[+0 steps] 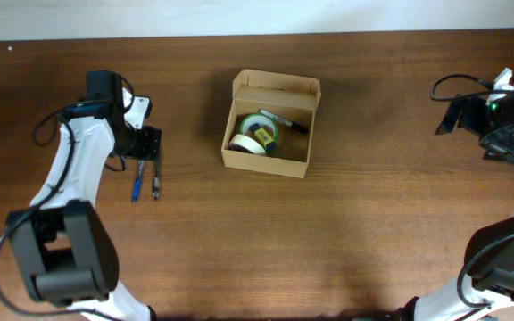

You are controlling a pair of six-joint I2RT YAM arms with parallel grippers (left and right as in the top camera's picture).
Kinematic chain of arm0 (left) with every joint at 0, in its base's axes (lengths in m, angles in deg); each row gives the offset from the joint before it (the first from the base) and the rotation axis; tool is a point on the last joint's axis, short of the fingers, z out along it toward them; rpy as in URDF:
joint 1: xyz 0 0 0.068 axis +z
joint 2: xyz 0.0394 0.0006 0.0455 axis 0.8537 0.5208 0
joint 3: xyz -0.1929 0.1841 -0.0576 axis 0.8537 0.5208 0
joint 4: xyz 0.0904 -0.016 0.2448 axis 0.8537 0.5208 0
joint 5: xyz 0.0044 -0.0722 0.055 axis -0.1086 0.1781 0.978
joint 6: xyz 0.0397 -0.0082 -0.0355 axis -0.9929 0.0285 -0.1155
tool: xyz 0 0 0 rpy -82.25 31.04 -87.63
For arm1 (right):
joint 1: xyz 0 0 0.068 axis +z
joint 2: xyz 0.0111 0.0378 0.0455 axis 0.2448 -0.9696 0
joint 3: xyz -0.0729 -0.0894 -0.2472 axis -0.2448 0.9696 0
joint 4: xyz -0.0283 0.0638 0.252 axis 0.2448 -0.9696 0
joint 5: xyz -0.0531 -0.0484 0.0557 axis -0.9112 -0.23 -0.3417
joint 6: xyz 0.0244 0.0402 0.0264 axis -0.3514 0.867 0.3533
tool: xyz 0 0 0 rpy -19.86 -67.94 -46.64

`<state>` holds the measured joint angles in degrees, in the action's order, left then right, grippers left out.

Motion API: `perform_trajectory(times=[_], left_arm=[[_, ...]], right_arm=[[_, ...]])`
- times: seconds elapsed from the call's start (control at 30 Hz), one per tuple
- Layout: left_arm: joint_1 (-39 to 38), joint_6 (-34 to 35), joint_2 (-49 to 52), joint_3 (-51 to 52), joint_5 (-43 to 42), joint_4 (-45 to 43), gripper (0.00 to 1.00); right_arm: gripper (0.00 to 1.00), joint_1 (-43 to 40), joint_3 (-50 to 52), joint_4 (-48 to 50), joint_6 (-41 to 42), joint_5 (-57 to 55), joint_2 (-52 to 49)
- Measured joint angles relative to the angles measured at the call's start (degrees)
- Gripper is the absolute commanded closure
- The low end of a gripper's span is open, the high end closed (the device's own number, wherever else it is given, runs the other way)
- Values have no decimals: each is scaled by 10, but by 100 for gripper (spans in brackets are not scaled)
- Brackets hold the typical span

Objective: Pack container
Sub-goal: 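Return left gripper to the blue pen and grasp it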

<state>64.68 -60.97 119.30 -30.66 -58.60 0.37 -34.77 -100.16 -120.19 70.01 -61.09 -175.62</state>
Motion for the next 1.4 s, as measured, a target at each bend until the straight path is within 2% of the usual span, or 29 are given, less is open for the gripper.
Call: perform_trajectory(times=[0.2,0.67,1.13,1.23,1.4], left_arm=[[0,-2,49,0,17,3,39],[40,-119,57,0,56,7,44],[43,-137,98,2,30,3,44],[40,-137,99,2,28,0,53],[40,-141,105,2,28,-5,54]], right_arm=[[1,0,0,0,0,0,0],[1,0,0,0,0,0,0],[1,0,0,3,0,2,0],[1,0,0,3,0,2,0],[1,0,0,3,0,2,0]])
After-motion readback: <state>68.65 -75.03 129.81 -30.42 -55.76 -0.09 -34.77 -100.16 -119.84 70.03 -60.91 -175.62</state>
